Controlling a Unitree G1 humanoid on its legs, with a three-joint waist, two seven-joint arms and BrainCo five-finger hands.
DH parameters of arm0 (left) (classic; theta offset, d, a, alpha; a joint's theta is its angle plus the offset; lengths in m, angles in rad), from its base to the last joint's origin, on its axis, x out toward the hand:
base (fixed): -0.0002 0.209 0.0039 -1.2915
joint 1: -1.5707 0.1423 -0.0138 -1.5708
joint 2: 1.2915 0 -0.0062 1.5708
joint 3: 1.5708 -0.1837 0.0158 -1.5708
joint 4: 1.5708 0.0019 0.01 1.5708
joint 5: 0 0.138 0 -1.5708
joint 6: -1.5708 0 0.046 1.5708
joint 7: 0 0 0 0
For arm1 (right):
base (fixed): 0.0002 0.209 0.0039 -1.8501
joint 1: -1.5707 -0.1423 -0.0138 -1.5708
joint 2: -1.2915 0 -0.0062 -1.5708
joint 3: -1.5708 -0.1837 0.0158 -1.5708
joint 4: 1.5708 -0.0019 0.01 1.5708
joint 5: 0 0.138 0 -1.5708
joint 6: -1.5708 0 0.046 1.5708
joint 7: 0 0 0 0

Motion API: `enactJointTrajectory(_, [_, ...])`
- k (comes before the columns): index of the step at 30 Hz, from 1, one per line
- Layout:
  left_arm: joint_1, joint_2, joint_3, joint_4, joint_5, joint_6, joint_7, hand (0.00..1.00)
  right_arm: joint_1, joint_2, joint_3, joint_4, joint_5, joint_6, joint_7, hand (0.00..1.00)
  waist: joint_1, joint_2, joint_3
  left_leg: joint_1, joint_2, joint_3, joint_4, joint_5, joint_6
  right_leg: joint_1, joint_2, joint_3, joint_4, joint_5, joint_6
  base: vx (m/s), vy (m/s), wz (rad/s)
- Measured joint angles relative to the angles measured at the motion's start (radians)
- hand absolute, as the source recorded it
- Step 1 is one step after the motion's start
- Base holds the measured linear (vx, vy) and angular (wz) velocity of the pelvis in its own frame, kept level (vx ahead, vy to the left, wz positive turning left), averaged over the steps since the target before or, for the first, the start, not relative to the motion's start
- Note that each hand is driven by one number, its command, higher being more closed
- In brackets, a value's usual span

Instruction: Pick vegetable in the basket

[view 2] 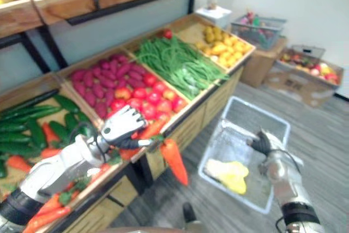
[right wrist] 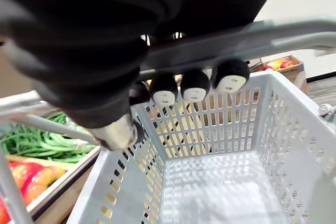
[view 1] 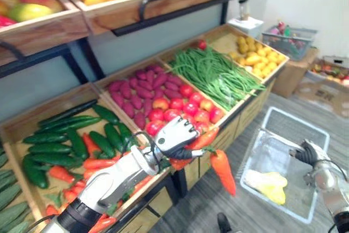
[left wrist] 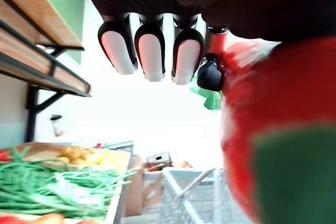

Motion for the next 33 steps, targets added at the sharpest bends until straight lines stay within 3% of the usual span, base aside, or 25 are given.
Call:
enactJointTrajectory(8, [-0.109, -0.125, -0.137, 0.063, 0.0, 0.003, -0.017, 1.0, -0.076, -0.016, 0.192, -0.122, -0.001, -0.036, 0.052, 1.0, -0.003, 0.019, 0.041, 0.047, 0.03, 0.124, 0.029, -0.016, -0.024, -0.028, 0.057, 0.083, 0.016, 0.005, -0.001, 0.01, -0.003, -0.35])
enactJointTrajectory(14, [-0.126, -0.2, -0.181, 0.115, 0.0, 0.023, -0.019, 1.0, -0.099, -0.016, 0.249, -0.194, 0.014, -0.056, 0.076, 1.0, -0.006, 0.017, 0.051, 0.048, 0.039, 0.164, 0.057, -0.032, -0.027, -0.048, 0.071, 0.117, 0.016, 0.014, 0.003, -0.01, -0.001, -0.2])
enactJointTrajectory(26, [-0.133, -0.367, -0.21, 0.253, 0.004, 0.077, -0.036, 1.0, -0.099, -0.009, 0.247, -0.302, 0.053, -0.052, 0.099, 1.0, -0.009, 0.012, 0.083, 0.06, 0.041, 0.188, 0.062, -0.036, -0.032, -0.052, 0.081, 0.137, 0.016, 0.018, 0.004, -0.01, -0.008, -0.06])
enactJointTrajectory(33, [-0.145, -0.464, -0.203, 0.366, 0.013, 0.128, -0.036, 1.0, -0.099, 0.006, 0.206, -0.319, 0.082, -0.021, 0.14, 1.0, -0.01, 0.007, 0.089, 0.041, 0.031, 0.177, 0.053, -0.034, -0.03, -0.066, 0.074, 0.134, 0.015, 0.02, 0.007, -0.01, -0.005, 0.02])
